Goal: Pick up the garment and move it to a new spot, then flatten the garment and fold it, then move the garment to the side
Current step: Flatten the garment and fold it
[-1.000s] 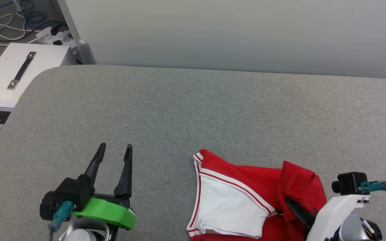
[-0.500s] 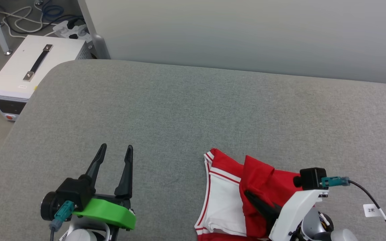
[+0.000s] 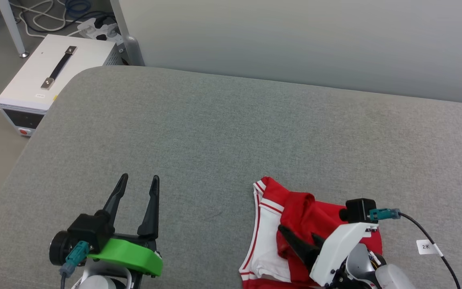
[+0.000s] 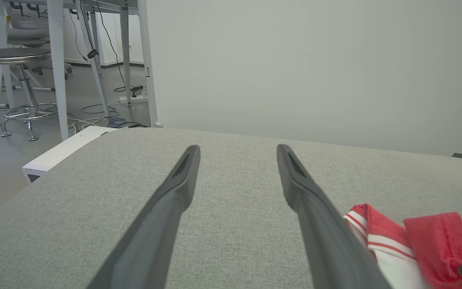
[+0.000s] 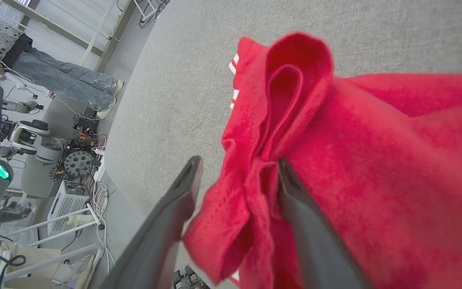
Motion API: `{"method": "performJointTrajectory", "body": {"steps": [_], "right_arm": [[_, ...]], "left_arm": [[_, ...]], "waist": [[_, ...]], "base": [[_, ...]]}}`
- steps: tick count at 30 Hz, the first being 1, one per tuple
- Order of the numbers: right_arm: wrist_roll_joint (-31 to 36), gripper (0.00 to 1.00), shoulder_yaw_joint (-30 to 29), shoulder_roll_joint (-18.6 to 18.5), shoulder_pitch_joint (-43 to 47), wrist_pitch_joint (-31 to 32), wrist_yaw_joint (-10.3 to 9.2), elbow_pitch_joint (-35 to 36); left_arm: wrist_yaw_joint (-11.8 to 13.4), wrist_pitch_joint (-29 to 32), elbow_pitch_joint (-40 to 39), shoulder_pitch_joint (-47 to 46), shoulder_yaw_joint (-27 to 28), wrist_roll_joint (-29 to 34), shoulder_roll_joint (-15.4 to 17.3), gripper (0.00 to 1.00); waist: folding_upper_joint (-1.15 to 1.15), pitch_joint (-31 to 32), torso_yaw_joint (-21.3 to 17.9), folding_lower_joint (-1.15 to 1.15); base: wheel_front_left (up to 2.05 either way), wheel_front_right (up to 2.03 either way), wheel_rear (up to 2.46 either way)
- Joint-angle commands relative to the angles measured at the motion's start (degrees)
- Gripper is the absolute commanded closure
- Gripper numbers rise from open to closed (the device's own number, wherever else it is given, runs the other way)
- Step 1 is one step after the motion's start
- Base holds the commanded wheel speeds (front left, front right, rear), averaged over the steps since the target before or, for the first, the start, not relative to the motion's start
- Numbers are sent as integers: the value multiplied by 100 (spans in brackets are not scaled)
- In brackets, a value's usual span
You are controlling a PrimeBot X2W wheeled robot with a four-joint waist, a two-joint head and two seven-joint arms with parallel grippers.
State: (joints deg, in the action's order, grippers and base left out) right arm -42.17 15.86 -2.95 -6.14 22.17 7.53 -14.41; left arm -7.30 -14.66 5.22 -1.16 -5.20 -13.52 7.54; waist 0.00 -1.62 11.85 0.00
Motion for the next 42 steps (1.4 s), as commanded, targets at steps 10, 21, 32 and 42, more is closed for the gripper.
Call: {"method": "performJointTrajectory", "body": {"steps": [10, 21, 32, 42], "right_arm": [[-622, 0, 641, 7, -329, -102, -4, 111], [872, 0, 92, -334, -883, -55, -4, 687], [2413, 0, -338, -1826, -855, -1341, -4, 1332], [3110, 0, -1627, -1497, 282, -2626, -4, 1593]], "left_arm": [[-19, -34, 94, 47, -14, -34, 16, 0], [-19, -34, 8, 73, -131, -53, 19, 0], [-19, -34, -160, -15, -158, -132, -77, 0], [-19, -34, -236, 89, -174, -160, -135, 0]], "waist": [[0, 198, -35, 0], [0, 290, -358, 0], [0, 199, -668, 0], [0, 118, -808, 0]], "base": [[0, 0, 0], [0, 0, 0], [0, 0, 0], [0, 0, 0]]}}
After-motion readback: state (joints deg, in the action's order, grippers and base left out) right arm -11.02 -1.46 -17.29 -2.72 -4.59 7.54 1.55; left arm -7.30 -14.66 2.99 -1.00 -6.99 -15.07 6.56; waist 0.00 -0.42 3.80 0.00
